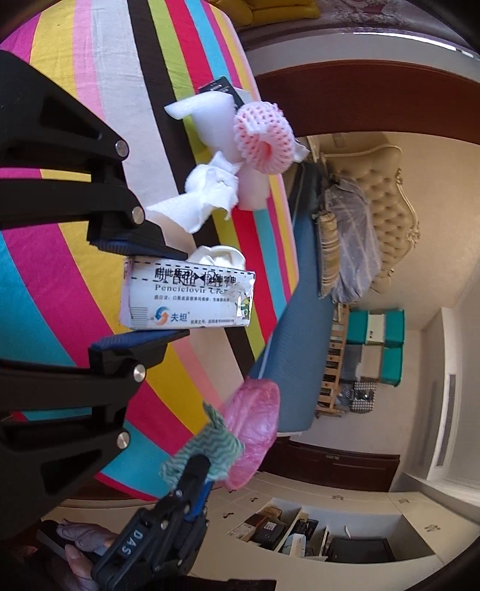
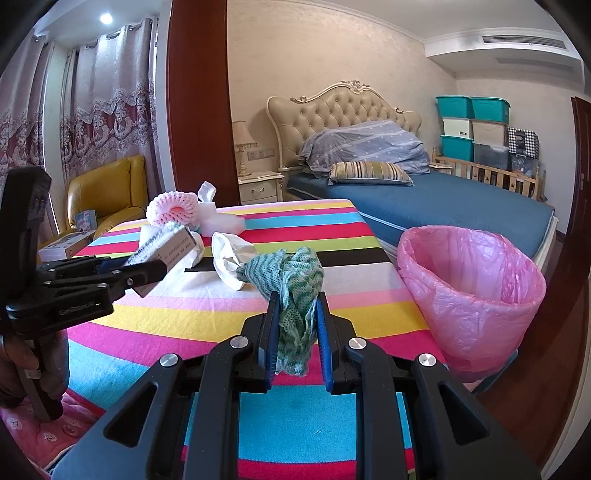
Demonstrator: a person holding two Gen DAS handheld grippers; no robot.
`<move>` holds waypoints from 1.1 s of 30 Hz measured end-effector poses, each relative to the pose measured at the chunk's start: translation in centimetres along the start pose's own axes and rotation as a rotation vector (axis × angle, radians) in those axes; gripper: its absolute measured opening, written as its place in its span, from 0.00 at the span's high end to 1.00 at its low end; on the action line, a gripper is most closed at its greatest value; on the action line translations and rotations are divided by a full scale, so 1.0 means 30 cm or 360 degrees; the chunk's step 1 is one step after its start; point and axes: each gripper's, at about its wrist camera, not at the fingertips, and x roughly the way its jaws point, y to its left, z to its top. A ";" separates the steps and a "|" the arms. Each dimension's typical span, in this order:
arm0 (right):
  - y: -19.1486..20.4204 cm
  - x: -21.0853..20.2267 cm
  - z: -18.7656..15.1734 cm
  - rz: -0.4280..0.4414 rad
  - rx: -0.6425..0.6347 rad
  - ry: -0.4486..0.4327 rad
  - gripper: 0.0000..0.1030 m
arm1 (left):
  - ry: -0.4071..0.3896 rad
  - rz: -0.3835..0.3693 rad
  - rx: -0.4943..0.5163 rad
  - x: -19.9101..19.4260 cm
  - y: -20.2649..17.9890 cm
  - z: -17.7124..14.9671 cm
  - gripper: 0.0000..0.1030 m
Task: Collect trash
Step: 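Carry the medicine box and green cloth in both tools over the pink bin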
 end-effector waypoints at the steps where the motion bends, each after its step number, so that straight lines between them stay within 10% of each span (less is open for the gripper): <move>1: -0.001 -0.001 -0.001 -0.0003 0.0005 -0.0002 0.81 | -0.0023 -0.0005 0.0025 -0.011 -0.016 -0.001 0.67; 33: -0.218 -0.086 0.061 -0.0303 0.0123 -0.0122 0.81 | -0.0105 -0.0239 0.0267 0.136 -0.312 0.155 0.67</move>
